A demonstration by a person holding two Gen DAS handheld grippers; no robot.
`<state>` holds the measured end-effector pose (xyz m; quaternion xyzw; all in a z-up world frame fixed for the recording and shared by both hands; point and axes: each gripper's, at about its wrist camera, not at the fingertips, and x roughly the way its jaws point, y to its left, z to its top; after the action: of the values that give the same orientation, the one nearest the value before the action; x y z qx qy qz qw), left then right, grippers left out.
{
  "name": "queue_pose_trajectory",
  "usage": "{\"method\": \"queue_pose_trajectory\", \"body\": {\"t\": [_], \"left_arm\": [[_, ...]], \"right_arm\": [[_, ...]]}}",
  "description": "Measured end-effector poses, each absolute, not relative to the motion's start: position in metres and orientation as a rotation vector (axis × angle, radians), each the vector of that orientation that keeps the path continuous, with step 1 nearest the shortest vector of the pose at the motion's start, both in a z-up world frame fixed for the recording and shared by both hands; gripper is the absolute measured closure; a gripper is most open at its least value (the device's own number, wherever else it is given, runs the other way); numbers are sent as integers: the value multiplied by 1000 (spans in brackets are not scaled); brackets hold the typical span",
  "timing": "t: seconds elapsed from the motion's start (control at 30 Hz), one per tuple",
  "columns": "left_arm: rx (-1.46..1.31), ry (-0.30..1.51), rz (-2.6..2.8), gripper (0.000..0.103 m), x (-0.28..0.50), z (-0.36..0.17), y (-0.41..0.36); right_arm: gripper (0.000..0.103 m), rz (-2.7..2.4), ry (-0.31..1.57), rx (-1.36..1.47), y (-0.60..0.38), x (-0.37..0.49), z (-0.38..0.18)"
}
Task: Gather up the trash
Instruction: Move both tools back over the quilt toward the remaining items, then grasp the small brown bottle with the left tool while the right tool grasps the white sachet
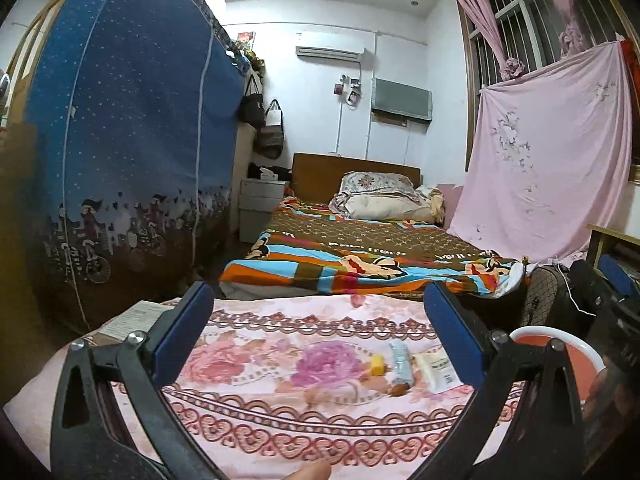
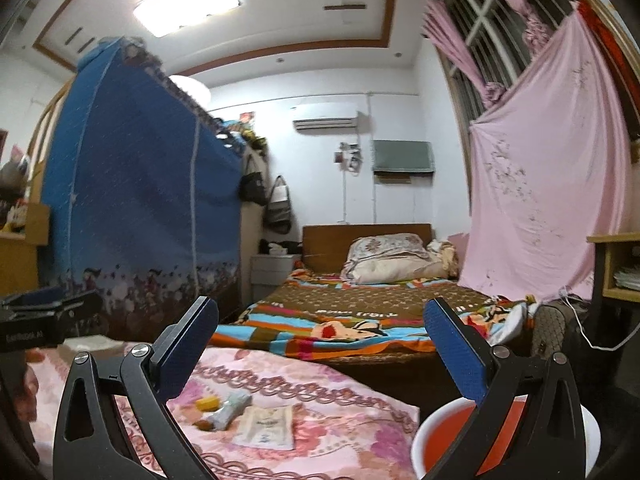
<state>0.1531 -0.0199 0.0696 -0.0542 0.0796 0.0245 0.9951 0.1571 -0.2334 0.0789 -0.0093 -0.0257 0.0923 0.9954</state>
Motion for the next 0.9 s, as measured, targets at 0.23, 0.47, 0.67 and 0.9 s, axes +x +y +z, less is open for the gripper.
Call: {"method": "queue_pose_trajectory", "body": {"t": [0.23,0.47,0.67,0.9], "left_arm": [[-80,179,42,11,153,61,-12],[-89,300,-12,11,174,51,-14],[-76,438,-85,13,198,39,-23],[-64,598,-185,26,221,24,-33]], "right_arm": [[0,219,-8,-95,-212,163,71],[0,205,183,-120,-207,192,58],[0,187,361,-115,-207,219,46],[0,185,481,-58,-216,237,37]]}}
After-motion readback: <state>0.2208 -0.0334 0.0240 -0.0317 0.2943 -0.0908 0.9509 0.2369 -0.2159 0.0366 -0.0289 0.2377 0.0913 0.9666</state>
